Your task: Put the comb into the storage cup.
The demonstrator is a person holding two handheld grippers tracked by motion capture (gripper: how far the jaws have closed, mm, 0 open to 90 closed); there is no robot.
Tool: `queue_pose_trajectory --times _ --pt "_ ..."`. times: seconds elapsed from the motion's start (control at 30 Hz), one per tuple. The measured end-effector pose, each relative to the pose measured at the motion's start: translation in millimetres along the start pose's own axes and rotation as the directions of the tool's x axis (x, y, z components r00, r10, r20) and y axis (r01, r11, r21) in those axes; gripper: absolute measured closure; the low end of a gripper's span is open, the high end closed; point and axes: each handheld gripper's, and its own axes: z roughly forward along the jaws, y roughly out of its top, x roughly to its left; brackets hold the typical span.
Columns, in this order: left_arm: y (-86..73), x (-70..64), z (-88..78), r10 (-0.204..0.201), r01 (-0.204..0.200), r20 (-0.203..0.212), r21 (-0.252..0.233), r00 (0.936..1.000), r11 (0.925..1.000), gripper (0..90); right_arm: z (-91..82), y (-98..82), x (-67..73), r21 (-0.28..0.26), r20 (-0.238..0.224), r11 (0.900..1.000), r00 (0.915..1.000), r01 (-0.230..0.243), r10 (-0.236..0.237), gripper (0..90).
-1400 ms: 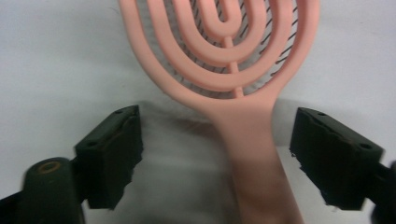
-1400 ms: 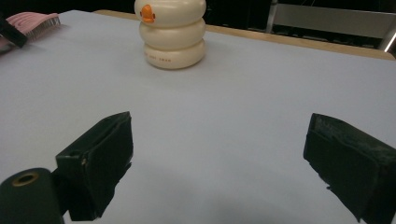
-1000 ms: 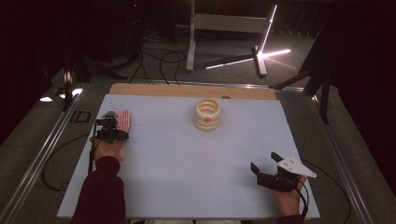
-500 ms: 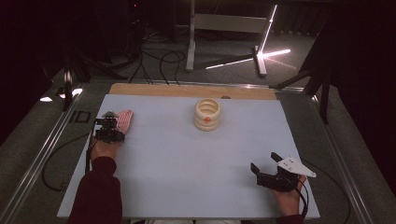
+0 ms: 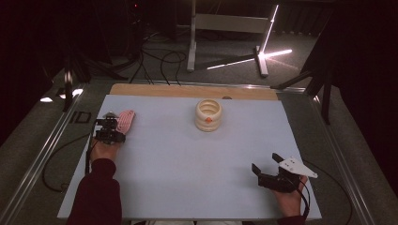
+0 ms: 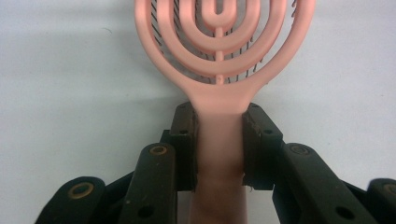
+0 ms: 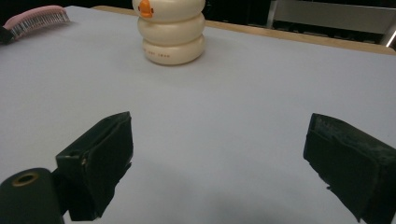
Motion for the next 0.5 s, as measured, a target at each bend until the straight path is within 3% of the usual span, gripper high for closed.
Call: queue_pose_trajectory --times 0.5 --pt "1.9 -3.1 -18.6 0.032 -0.031 0.006 -0.072 0.9995 0.9969 69.6 1.8 -0.5 1.1 0.004 -0.008 1.0 1.0 0.001 -0.001 8.6"
